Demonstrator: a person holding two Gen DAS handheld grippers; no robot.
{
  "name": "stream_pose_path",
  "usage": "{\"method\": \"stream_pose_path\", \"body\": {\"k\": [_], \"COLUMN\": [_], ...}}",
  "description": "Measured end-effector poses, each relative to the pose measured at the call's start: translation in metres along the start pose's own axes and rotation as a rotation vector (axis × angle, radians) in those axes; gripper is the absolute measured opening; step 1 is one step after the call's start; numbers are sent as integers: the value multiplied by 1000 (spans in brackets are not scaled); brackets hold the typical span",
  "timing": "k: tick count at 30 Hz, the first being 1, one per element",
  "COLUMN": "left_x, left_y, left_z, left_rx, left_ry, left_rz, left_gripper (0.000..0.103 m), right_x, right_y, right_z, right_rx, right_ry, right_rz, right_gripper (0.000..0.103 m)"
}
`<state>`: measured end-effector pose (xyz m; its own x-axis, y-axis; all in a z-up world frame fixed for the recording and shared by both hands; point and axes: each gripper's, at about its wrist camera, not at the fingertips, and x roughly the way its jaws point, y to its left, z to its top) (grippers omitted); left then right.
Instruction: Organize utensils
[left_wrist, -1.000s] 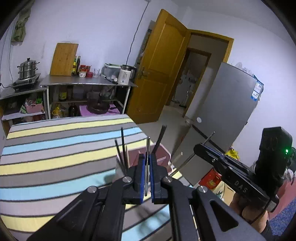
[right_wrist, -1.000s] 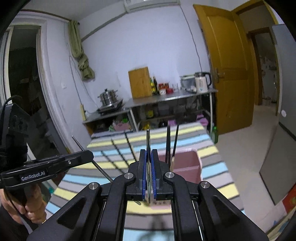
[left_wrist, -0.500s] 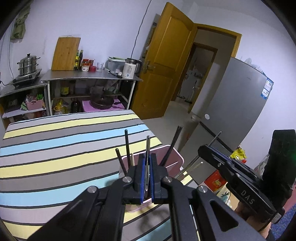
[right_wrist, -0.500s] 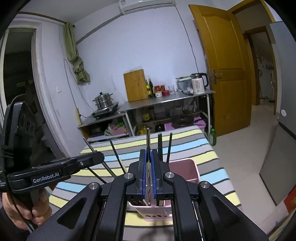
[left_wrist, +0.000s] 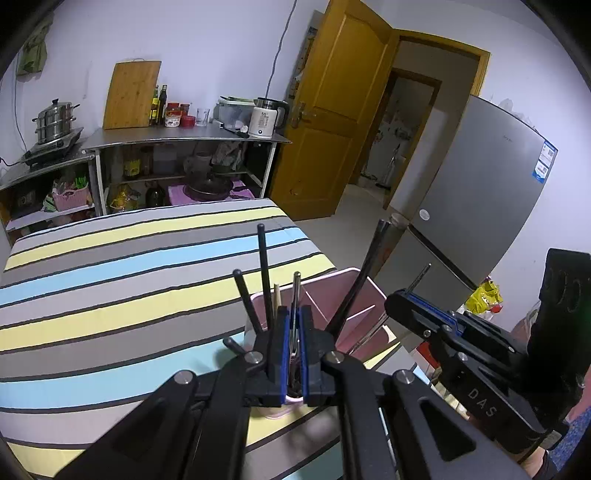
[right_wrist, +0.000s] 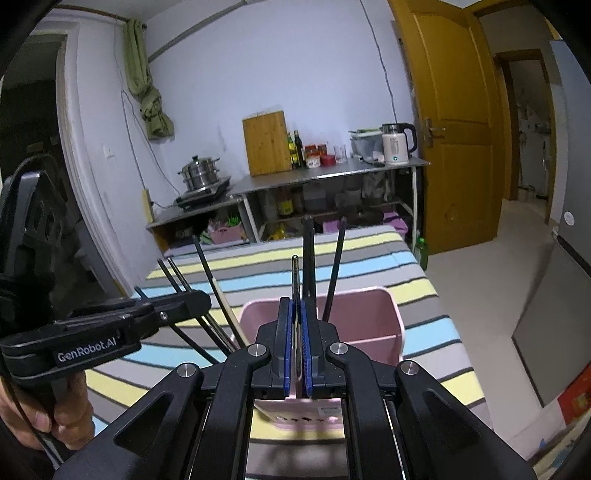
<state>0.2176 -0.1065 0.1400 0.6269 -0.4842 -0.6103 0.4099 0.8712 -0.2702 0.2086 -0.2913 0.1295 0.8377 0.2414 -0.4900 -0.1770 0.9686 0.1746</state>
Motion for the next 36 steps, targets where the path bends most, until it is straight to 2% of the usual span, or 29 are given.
{"method": "stream_pose_path", "body": {"k": [8, 16, 20, 36], "left_x": [-12, -45, -56, -67], "left_y": [0, 1, 3, 5], "left_z": [2, -7, -16, -91], "left_rx": [2, 4, 15, 51], "left_ry": [-38, -117, -142, -190], "left_rz": [-2, -19, -13, 36], "left_gripper": [5, 6, 11, 17], "right_x": [-12, -39, -50, -70], "right_y": [3, 6, 10, 23], "right_z": [0, -3, -10, -68], "right_rx": [-12, -10, -13, -9], "right_ry": [-36, -82, -92, -86], "right_rz": [-3, -7, -15, -52], "right_gripper": [10, 11, 11, 12]}}
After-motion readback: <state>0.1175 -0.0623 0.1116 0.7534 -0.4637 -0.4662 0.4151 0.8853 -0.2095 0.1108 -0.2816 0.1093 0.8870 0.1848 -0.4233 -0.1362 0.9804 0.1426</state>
